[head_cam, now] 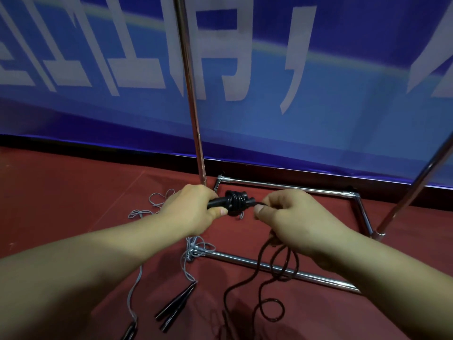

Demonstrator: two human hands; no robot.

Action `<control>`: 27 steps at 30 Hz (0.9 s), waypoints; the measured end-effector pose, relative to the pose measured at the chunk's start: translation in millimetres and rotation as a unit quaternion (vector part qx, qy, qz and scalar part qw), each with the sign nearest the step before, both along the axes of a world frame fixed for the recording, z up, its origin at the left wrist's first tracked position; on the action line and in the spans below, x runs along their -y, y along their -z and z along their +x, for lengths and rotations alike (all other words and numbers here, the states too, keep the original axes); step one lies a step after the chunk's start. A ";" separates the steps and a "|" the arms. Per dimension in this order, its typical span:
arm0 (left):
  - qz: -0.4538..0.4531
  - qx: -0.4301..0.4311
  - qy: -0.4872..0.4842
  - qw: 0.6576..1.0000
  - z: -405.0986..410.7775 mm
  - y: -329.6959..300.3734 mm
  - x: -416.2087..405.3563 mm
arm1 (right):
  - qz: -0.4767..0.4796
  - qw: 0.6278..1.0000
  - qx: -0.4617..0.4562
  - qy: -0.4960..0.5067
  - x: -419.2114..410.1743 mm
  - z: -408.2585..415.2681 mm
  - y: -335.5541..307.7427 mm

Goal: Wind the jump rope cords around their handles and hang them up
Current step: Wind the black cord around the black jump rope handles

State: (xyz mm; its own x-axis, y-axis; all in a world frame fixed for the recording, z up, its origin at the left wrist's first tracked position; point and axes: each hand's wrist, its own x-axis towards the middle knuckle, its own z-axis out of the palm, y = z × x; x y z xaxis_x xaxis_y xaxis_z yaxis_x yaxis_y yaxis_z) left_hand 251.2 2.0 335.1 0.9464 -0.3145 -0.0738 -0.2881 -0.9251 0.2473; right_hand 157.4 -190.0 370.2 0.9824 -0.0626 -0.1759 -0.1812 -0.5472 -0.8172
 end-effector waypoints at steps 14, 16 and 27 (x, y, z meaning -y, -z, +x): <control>0.009 -0.087 0.227 0.970 -30.5 -20.5 13.0 | -0.205 0.962 0.179 -0.001 22.0 13.7 4.8; -0.005 -0.078 0.237 0.968 -34.5 -25.6 15.5 | -0.216 0.958 0.187 0.003 29.2 18.7 4.4; -0.137 -0.195 0.295 0.925 -58.8 -35.3 21.5 | -0.256 0.962 0.084 0.036 57.9 35.3 0.9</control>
State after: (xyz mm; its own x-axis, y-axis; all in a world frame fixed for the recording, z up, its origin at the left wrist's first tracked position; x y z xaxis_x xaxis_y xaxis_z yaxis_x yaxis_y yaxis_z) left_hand 192.4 -19.4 370.4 0.5218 -0.8255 -0.2150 -0.5619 -0.5223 0.6415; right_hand 192.7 -247.9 369.3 0.9840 -0.1686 0.0576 -0.1230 -0.8766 -0.4653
